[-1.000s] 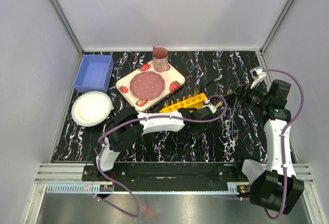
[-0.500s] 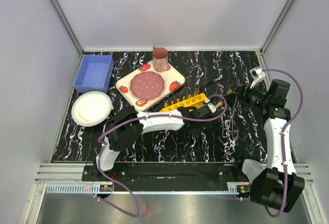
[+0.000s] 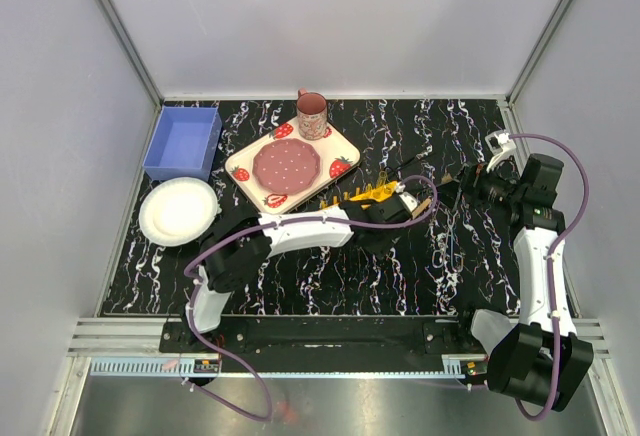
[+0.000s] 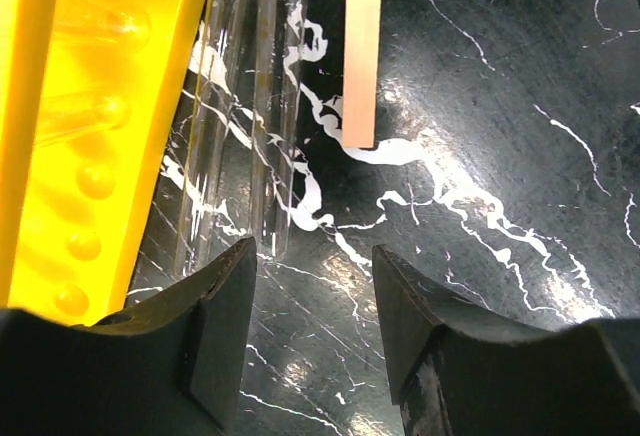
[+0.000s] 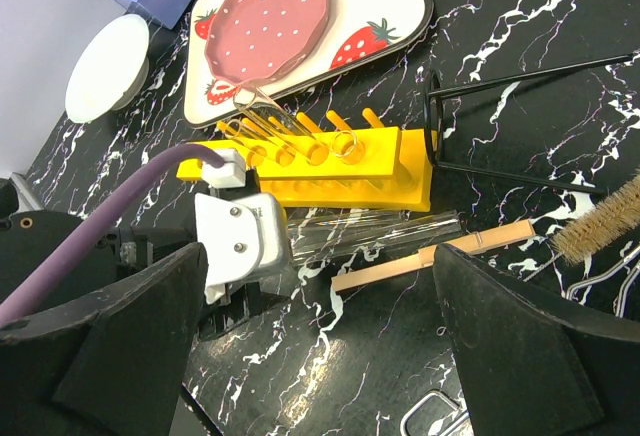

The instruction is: Organize the chemistry lab equipment

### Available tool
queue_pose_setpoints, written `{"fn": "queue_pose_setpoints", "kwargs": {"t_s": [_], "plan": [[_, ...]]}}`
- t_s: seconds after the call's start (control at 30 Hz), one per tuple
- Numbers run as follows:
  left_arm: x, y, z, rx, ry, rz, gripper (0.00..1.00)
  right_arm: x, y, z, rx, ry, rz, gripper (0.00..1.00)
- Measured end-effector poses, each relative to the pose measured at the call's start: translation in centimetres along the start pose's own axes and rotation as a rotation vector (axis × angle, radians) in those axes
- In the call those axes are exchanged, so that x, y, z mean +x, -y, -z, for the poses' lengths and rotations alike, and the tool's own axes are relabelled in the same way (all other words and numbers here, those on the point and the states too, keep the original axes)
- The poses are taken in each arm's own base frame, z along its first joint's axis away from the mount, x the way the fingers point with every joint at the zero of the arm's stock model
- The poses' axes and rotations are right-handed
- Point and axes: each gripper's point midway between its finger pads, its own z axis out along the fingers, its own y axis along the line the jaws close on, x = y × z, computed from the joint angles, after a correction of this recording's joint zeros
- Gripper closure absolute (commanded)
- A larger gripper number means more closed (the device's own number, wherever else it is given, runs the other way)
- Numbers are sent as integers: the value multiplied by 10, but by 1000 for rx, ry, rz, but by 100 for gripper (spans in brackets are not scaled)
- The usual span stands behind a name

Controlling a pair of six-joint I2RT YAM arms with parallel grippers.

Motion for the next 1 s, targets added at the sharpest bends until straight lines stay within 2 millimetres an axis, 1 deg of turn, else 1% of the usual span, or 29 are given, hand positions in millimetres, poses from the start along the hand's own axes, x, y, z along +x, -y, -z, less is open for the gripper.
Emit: {"fn": "queue_pose_setpoints", "kwargs": {"t_s": [0.17,0.2,0.37,0.77,1.0], "plan": [[-2,-10,-2,0,-5,10,50,0,0,0,1,1,0,0],[-2,-12,-2,-1,-7,12,53,0,0,0,1,1,0,0],[-4,-18,-5,8,-13,20,57,0,1,0,2,1,0,0],[11,-9,-20,49,-70,6,68,-1,3,2,11,7,-5,0],[15,-7,-24,58,-84,4,68,-2,3,3,3,10,-7,0]]}}
